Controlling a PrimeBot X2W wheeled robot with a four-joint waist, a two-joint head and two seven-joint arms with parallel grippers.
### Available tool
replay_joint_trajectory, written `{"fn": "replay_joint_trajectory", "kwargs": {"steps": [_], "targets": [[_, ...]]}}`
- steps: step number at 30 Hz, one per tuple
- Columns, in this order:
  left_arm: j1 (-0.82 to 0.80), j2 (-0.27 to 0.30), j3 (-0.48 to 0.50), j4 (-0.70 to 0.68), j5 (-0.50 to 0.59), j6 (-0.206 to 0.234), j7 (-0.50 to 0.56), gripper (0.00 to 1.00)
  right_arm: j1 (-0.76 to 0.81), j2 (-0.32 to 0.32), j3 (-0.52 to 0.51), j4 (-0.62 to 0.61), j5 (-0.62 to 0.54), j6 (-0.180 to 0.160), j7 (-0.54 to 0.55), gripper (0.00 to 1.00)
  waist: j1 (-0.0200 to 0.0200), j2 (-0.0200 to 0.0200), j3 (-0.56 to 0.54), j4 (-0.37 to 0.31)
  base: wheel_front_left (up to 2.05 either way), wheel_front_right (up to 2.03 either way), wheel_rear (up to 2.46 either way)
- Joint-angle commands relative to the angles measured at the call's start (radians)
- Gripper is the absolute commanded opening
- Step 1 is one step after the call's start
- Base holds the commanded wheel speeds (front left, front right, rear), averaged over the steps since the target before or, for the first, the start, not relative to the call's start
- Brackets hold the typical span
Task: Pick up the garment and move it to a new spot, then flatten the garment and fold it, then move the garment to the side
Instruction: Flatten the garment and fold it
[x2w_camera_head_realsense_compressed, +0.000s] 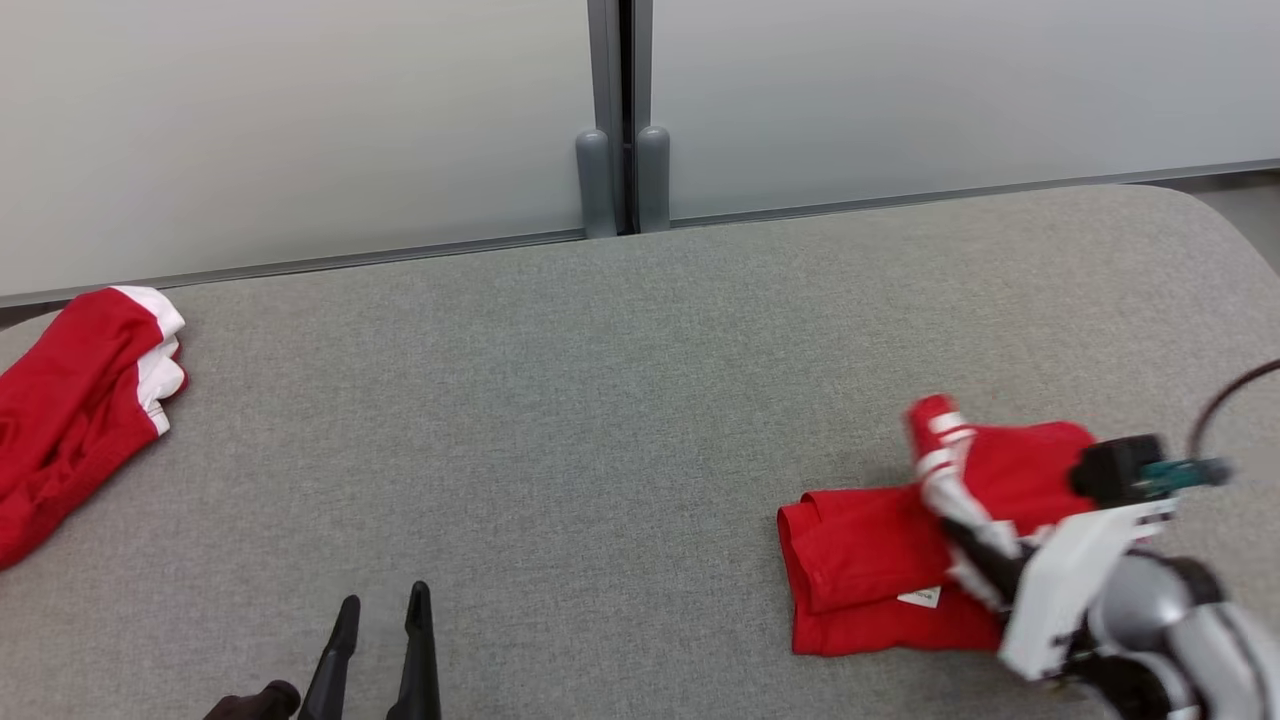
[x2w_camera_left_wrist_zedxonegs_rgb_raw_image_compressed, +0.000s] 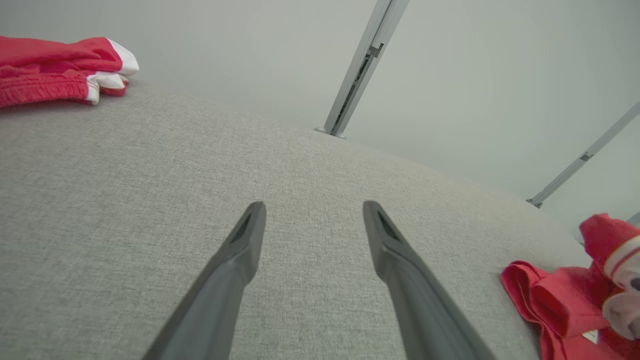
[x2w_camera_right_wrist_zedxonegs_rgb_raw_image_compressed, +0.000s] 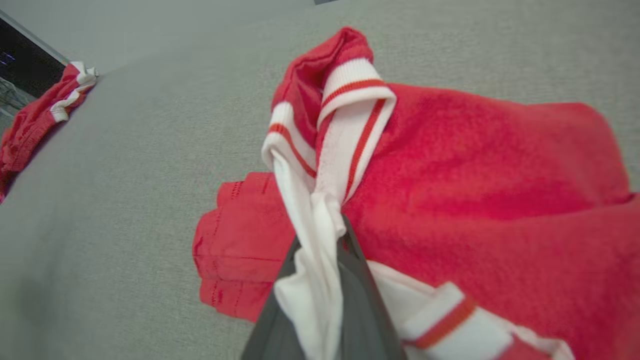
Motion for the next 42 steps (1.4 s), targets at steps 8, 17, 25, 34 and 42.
{"fn": "replay_joint_trajectory", "kwargs": {"steps": [8, 17, 25, 34, 42], "targets": [[-0.038, 0.003, -0.045, 0.034, -0.005, 0.001, -0.003, 1.00, -0.014, 0.175, 0.028, 0.105, -0.094, 0.000, -0.063, 0.00, 0.0000, 0.0000, 0.007, 0.035, 0.00, 0.00, 0.00], [-0.007, 0.003, -0.023, 0.041, -0.009, 0.008, -0.003, 1.00, 0.027, 0.185, 0.031, 0.058, -0.107, 0.000, -0.182, 1.00, 0.0000, 0.0000, -0.018, 0.039, 0.00, 0.00, 0.00], [0.033, 0.003, 0.017, 0.021, -0.019, 0.005, -0.003, 1.00, 0.156, 0.073, -0.075, -0.160, -0.190, 0.000, -0.380, 1.00, 0.0000, 0.0000, -0.077, 0.001, 0.00, 0.00, 0.00], [0.057, 0.004, 0.039, -0.005, -0.024, 0.002, -0.003, 1.00, 0.311, 0.068, -0.382, -0.014, -0.510, 0.000, -0.637, 1.00, 0.0000, 0.0000, -0.115, -0.010, 0.00, 0.00, 0.00], [0.081, 0.003, 0.097, -0.033, 0.070, -0.016, -0.003, 1.00, 0.394, 0.197, -0.597, -0.020, -0.691, 0.000, -0.643, 1.00, 0.0000, 0.0000, -0.128, 0.008, 0.00, 0.00, 0.00]]}}
